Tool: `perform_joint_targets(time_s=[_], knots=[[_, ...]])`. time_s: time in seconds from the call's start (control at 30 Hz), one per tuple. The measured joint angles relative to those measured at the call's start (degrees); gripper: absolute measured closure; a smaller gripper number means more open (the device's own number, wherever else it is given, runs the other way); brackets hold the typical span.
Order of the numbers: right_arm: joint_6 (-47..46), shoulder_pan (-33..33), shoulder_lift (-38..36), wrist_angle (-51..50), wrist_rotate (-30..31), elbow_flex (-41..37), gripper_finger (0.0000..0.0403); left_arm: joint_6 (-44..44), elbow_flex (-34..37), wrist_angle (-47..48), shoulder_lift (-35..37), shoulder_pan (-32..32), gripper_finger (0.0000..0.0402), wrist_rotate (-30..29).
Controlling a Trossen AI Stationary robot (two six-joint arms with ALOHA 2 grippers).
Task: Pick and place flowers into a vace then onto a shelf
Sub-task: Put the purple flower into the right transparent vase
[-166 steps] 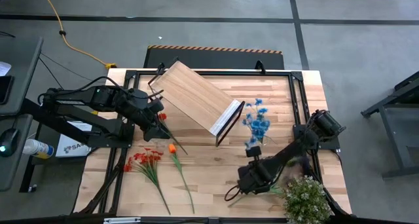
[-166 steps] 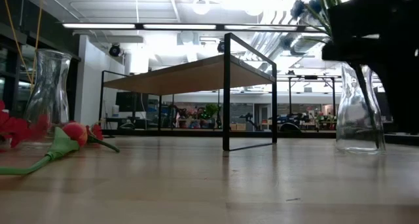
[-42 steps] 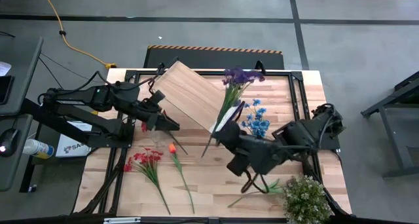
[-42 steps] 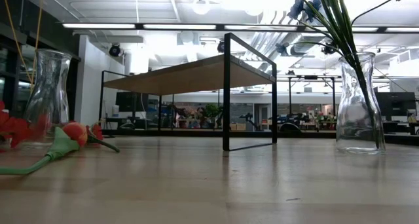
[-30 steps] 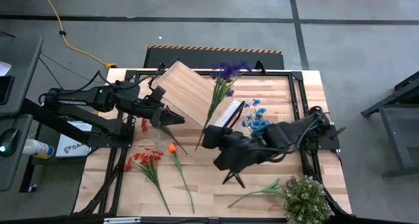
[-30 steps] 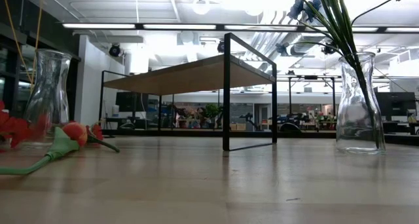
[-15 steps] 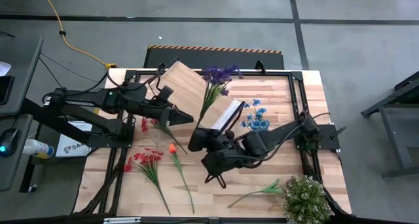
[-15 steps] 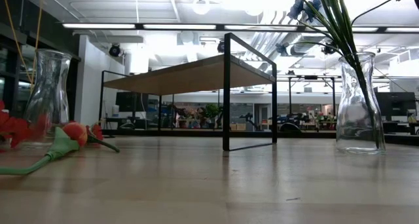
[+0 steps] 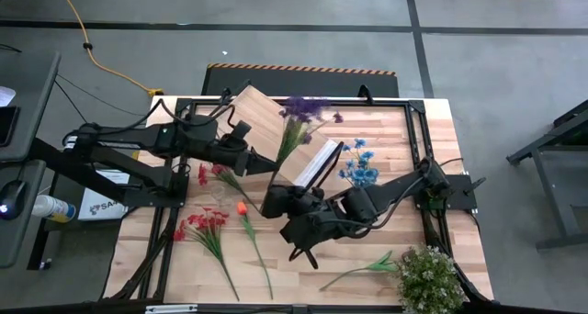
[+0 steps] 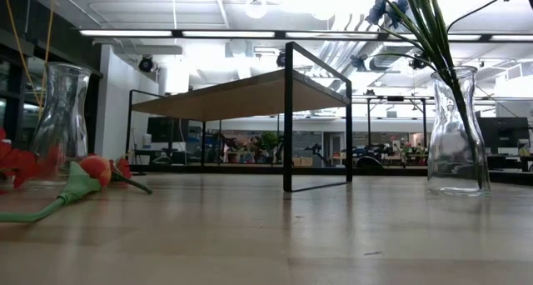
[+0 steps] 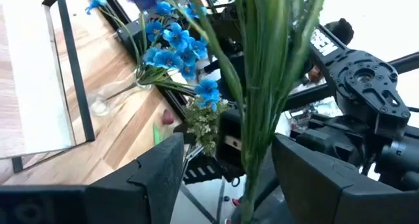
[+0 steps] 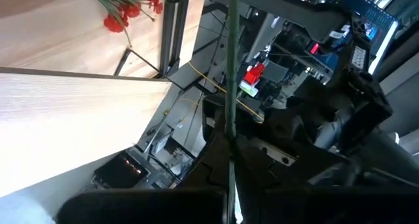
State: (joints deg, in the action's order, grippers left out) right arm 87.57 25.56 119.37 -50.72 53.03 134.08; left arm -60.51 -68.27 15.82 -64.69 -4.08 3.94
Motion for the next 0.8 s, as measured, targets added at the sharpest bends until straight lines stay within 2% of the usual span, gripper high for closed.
perform_joint_targets(time_s=[0.5, 0.63, 0.8], knots=[[-0.25, -0.07, 0.00, -0.02, -1.00, 0.00, 0.0403, 0.10, 0.02, 0.15, -1.74, 0.72, 0.0145, 3.29], [-0.28, -0.09, 0.00, -0.17, -0.98, 0.00, 0.0403, 0.24, 0.02, 0.05, -1.87, 0.72, 0.0187, 3.29], [-0.44, -0.09, 0.00, -0.18, -0.88, 0.00, 0.0403, 1.34, 0.02, 0.05, -1.87, 0.72, 0.0277, 3.13]])
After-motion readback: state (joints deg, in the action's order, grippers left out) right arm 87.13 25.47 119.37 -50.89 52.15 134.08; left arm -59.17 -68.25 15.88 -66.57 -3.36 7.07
